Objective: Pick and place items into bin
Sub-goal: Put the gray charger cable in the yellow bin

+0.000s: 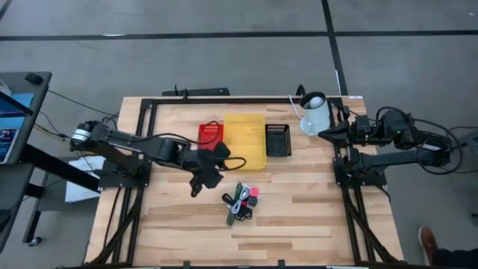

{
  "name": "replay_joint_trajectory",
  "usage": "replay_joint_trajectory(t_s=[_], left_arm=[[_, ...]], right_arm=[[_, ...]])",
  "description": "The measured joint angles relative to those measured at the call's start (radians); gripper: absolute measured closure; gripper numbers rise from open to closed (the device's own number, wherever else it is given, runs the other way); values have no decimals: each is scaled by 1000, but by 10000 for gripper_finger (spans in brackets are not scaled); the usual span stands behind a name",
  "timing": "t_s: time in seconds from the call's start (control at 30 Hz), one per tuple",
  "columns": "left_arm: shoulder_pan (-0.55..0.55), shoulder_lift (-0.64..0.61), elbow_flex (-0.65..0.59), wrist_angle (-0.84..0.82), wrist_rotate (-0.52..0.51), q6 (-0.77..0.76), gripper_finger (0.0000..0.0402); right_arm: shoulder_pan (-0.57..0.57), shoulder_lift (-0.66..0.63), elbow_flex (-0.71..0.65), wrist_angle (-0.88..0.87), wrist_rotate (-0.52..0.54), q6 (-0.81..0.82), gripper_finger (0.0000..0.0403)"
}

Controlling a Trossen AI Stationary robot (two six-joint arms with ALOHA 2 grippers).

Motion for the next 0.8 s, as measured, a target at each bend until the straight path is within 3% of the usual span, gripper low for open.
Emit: replay_joint_trajectory(t_s=[0.33,0.8], left_arm=[[-21,123,196,-218,98,-90,249],[-121,186,220,-244,-66,156,249]], right_arm=[[0,0,0,0,0,0,395],[0,0,0,-3,0,0,395]])
